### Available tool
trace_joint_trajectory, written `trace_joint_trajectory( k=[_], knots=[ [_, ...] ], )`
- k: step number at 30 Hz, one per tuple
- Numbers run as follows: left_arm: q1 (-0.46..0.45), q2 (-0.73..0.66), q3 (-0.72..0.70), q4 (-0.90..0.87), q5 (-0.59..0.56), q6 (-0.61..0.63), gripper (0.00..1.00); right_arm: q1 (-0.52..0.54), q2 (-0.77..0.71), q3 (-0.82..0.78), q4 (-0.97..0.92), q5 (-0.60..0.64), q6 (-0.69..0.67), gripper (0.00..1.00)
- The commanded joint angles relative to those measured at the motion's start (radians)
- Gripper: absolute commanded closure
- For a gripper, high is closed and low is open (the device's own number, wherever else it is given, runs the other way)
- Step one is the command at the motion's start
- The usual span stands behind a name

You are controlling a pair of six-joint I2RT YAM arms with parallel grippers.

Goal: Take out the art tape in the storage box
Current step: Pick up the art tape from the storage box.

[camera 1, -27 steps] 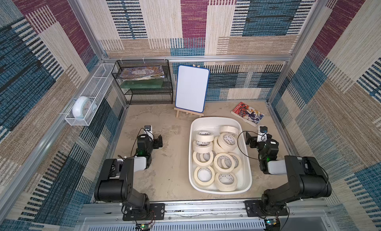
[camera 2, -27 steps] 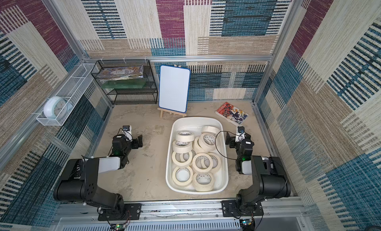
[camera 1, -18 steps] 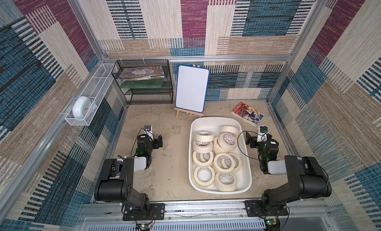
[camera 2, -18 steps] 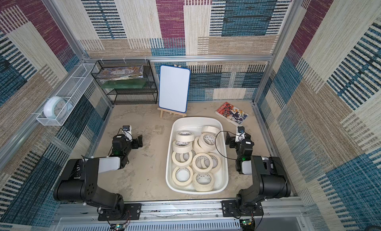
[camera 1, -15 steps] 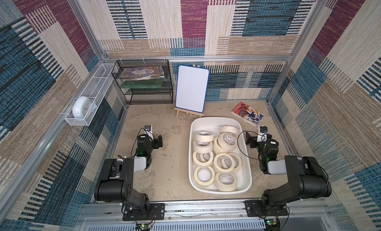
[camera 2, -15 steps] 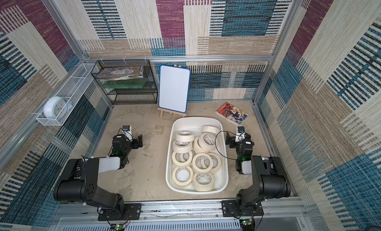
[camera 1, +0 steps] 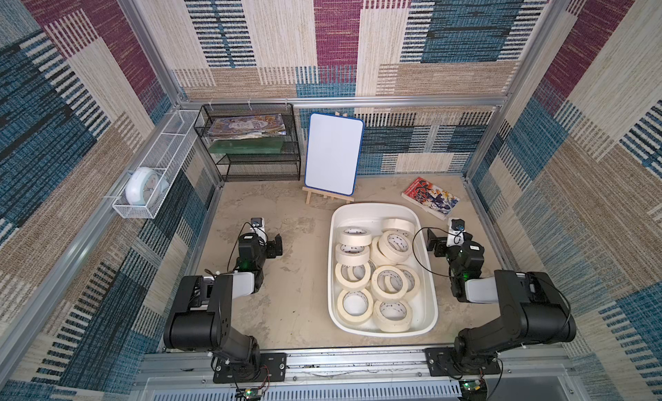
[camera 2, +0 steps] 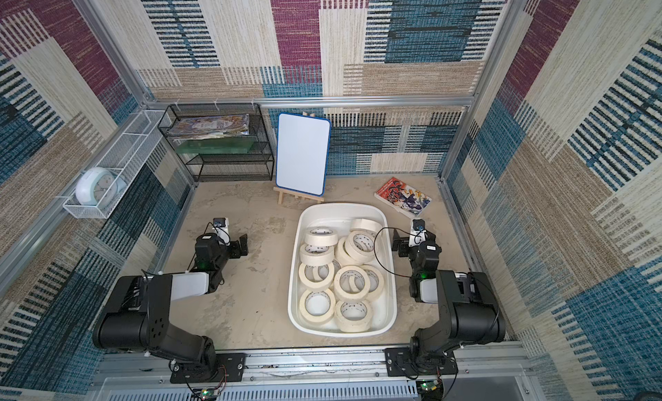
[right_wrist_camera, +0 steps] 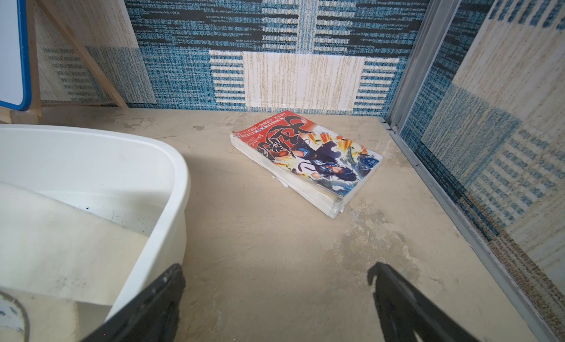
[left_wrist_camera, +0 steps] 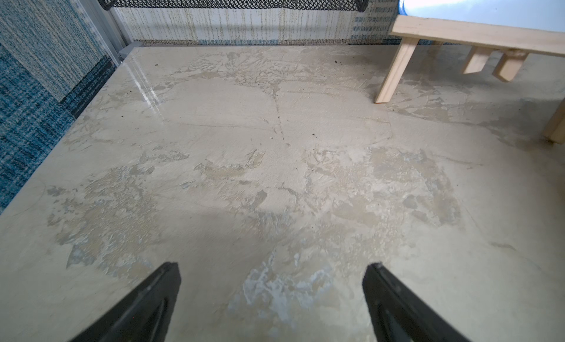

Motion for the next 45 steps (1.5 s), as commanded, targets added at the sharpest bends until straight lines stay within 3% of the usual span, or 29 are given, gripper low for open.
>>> trace_joint_trajectory(
  k=[1, 5, 8, 12, 17, 21, 26, 32, 35, 42, 45],
  knots=[
    [0.001, -0.001, 0.01, 0.005, 0.001, 0.006, 0.01, 0.002, 0.006, 0.011, 0.001, -0.025, 0.007, 0.01],
    [0.007, -0.001, 0.011, 0.003, 0.013, 0.005, 0.02, -0.009, 0.006, 0.012, -0.003, -0.041, 0.01, 0.01],
    [0.007, -0.008, 0.006, 0.009, 0.023, 0.01, 0.1, -0.008, -0.01, 0.005, 0.004, 0.004, 0.03, 0.0],
    [0.003, -0.096, 0.14, -0.309, 0.035, 0.031, 0.03, -0.007, -0.123, 0.12, -0.287, 0.113, 0.055, 0.01],
    [-0.01, -0.215, 0.184, -0.433, -0.044, 0.006, 0.01, 0.003, -0.192, 0.259, -0.575, 0.153, 0.079, 0.01],
    [-0.073, -0.317, 0.205, -0.531, -0.138, 0.011, 0.01, 0.034, -0.276, 0.335, -0.752, 0.17, 0.107, 0.01],
    [-0.156, -0.398, 0.25, -0.663, -0.184, -0.021, 0.01, 0.116, -0.322, 0.463, -1.037, 0.151, 0.171, 0.0],
    [-0.318, -0.494, 0.301, -0.827, -0.28, -0.034, 0.02, 0.31, -0.386, 0.545, -1.283, 0.156, 0.212, 0.01],
    [-0.352, -0.498, 0.345, -0.92, -0.284, -0.089, 0.03, 0.388, -0.41, 0.566, -1.367, 0.121, 0.225, 0.0],
    [-0.371, -0.496, 0.434, -1.093, -0.223, -0.206, 0.1, 0.43, -0.382, 0.59, -1.427, -0.084, 0.228, 0.27],
    [-0.382, -0.504, 0.458, -1.136, -0.188, -0.229, 0.11, 0.433, -0.303, 0.609, -1.443, -0.15, 0.221, 0.32]
  ],
)
